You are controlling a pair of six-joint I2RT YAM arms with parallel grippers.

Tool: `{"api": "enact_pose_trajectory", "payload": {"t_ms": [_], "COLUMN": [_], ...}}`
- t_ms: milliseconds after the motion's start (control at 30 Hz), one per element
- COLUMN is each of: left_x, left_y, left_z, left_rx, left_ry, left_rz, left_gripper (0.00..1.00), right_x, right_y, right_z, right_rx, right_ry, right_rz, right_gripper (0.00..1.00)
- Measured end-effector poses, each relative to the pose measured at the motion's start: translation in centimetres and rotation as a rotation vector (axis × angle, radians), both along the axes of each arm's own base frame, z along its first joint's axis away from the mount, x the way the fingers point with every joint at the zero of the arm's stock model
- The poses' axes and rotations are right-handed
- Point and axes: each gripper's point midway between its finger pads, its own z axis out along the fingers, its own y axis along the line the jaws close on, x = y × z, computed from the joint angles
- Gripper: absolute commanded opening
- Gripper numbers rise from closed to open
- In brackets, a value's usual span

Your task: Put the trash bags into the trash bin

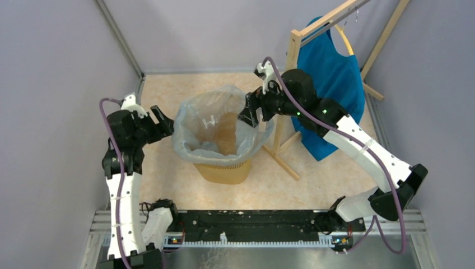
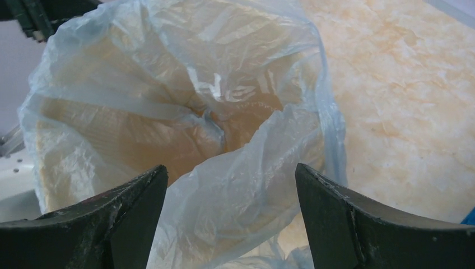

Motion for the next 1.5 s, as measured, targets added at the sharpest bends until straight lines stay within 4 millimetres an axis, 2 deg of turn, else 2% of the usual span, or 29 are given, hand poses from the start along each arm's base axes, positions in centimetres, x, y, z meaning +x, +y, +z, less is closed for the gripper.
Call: {"api": "enact_pose_trajectory", "payload": {"t_ms": [167,333,467,533,667,800,900,1100,1233,1333,1500], "left_x": [0.5,1.4,2.2,3.0,4.3,4.7,5.1,5.8,5.8,5.9,5.6], "left_y": [-1.4,-2.4,-2.9,-3.2,-4.3,-5.2,-5.4,-5.4,-5.5,-5.5,-5.5], "left_z": [-1.5,-3.3,-3.3,-3.0,-2.9,-3.2,-3.5,-4.2,-4.3,-4.3,-5.0], "left_rx": [-0.058,-0.117,-0.151,-0.174,-0.231,-0.279,-0.291,-0.300,-0.305,-0.305,-0.312], "left_ry": [0.066,0.123,0.111,0.095,0.067,0.059,0.056,0.073,0.076,0.073,0.091], "left_rz": [-0.075,-0.129,-0.152,-0.175,-0.233,-0.282,-0.300,-0.306,-0.312,-0.312,-0.308], "left_gripper": [0.82,0.81,0.75,0.69,0.48,0.28,0.20,0.02,0.00,0.00,0.00], "right_x": [-1.4,-1.7,-2.2,-2.7,-3.9,-4.2,-4.6,-6.1,-6.1,-5.5,-2.8], "right_y": [0.4,0.9,1.8,2.4,3.1,3.3,2.5,-0.7,-2.4,-3.2,-3.7], "right_z": [0.2,1.2,2.0,2.4,3.0,3.5,3.3,2.0,1.2,0.8,0.6], "right_rx": [-0.024,-0.035,-0.016,0.002,0.043,0.076,0.090,0.064,0.034,0.011,-0.008], "right_ry": [-0.013,-0.038,-0.038,-0.028,0.002,0.038,0.065,0.094,0.080,0.056,-0.027], "right_rz": [0.113,0.178,0.246,0.294,0.361,0.349,0.307,0.208,0.138,0.077,-0.036], "right_gripper": [0.87,0.87,0.88,0.88,0.87,0.86,0.86,0.86,0.86,0.88,0.88]}}
